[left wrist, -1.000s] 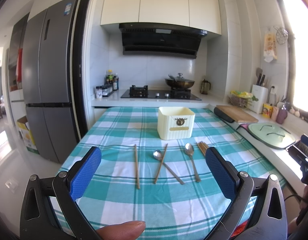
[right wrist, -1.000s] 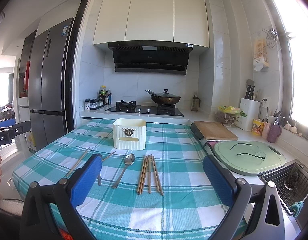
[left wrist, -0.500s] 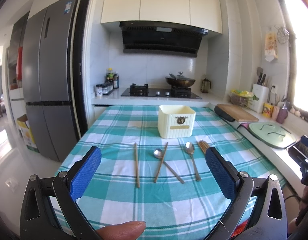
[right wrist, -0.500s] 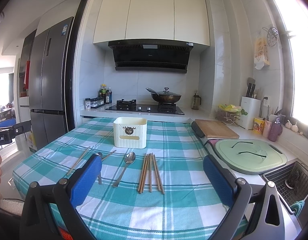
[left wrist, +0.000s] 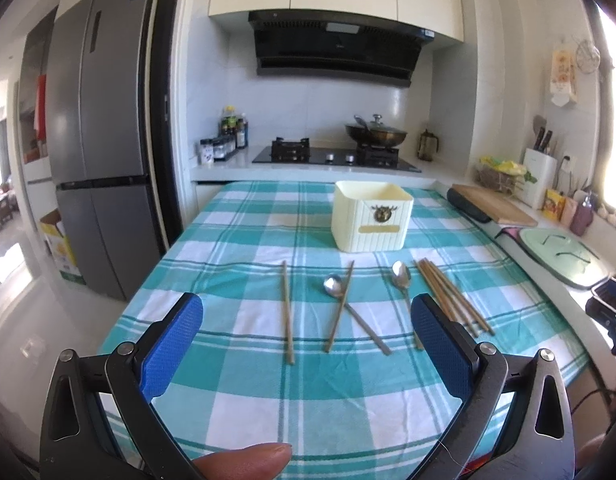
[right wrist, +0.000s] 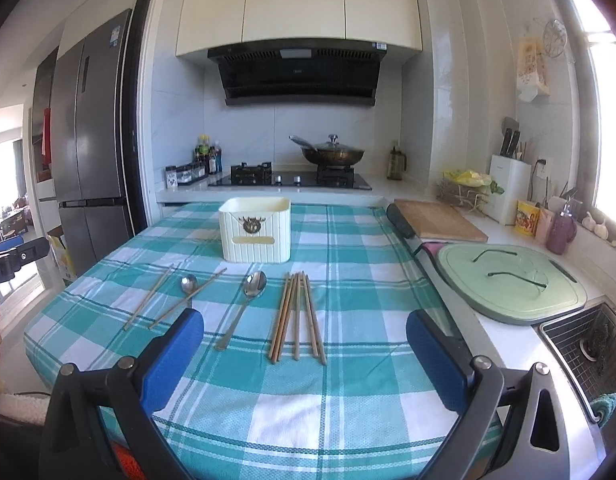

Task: Organize utensils
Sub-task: 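Grasp a single wooden chopstick with the right tool while the left tool grasps another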

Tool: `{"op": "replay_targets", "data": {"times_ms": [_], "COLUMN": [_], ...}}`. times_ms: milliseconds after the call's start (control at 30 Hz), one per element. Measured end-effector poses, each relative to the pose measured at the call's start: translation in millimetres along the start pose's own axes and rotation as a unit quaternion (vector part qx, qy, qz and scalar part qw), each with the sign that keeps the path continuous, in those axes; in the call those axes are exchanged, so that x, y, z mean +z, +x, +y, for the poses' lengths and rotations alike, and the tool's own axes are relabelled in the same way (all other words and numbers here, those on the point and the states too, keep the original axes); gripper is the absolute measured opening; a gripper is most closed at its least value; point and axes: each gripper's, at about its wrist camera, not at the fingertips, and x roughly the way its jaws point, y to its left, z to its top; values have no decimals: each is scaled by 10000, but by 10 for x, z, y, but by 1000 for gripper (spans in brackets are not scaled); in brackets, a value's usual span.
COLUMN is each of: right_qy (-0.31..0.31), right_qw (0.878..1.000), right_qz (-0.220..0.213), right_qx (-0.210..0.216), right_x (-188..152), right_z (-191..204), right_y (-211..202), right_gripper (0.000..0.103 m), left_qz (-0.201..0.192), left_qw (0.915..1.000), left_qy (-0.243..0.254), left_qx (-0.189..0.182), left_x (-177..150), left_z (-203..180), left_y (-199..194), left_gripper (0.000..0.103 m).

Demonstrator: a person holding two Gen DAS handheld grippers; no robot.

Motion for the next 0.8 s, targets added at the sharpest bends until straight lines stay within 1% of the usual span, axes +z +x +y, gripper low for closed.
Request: {"op": "replay_targets", "data": {"times_ms": [67, 133, 267, 333, 433, 500, 567, 600, 667, 767, 800], "right_qy": [45, 188, 335, 270, 67, 46, -26, -104, -222, -227, -241], "right_qw": [9990, 9956, 9850, 9799, 9752, 9709, 9662, 9631, 9579, 9510, 9494], "right_qz": [438, 920, 1665, 1948, 2182, 2321, 2454, 2547, 2698, 2884, 2922], "right_qx": [-12, 8, 299, 340, 372, 587, 787, 868, 953, 1090, 1125], "right_x": [7, 2, -90, -146, -222, -246, -261, -274, -291, -303, -305], "right_z": [-111, -266, -512, -623, -704, -726, -678, -647, -596, -578, -565], "right_y": [208, 488, 1082, 1438, 1877, 2124, 2336, 2449, 2605, 2797, 2833], "right_gripper": [103, 103, 103, 103, 103, 96, 74, 70, 54, 41, 41], "left_qz": [173, 324, 649, 756, 897, 982, 1086, 1128, 1202, 1279, 1295], "left_qw": [9998, 9994, 9974, 9965, 9952, 9944, 9934, 9930, 9921, 9910, 9908], "left_qy": [16, 66, 255, 291, 324, 311, 249, 227, 184, 144, 134], "left_qx": [33, 64, 163, 186, 219, 255, 268, 276, 313, 364, 372], "left_x": [-7, -21, -39, -58, -82, -102, -122, -129, -139, -148, -149], "left_z": [45, 82, 111, 122, 103, 97, 112, 122, 142, 178, 189], "left_y": [171, 336, 709, 849, 1002, 1082, 1164, 1186, 1252, 1314, 1332], "left_gripper": [103, 103, 103, 103, 103, 103, 103, 103, 103, 103, 103]}}
